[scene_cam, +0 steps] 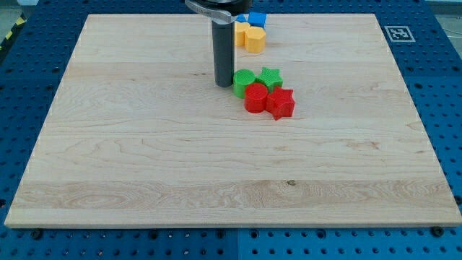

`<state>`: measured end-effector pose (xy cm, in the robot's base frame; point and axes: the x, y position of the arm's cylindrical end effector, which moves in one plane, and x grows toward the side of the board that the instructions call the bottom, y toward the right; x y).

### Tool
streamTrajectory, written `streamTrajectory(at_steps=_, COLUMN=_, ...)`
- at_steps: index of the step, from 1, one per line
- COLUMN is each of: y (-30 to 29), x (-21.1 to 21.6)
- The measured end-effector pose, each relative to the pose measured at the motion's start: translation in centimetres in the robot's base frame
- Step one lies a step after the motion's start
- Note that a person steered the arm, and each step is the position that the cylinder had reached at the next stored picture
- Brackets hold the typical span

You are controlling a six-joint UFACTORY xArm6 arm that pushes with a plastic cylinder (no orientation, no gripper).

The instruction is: Push the blue triangle to the left of the group of blocks

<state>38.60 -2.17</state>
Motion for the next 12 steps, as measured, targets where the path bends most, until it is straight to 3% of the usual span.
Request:
streamTrajectory(at_steps=1, y=-4.2, x=1.8)
streamTrajectory(at_steps=2, y=-4.5, x=1.8)
streamTrajectory(at_steps=3, y=-7.0, x=-0.4)
streamTrajectory(at_steps=6, y=-9.6, x=-14.1)
streamTrajectory(at_steps=8, y=-9.3, x=-19.4)
streamTrajectory(at_steps=9, y=-7.9, x=-19.3)
streamTrajectory(at_steps=11, y=4.0, x=-19.2)
streamTrajectory(at_steps=12, y=6.0, x=-15.7)
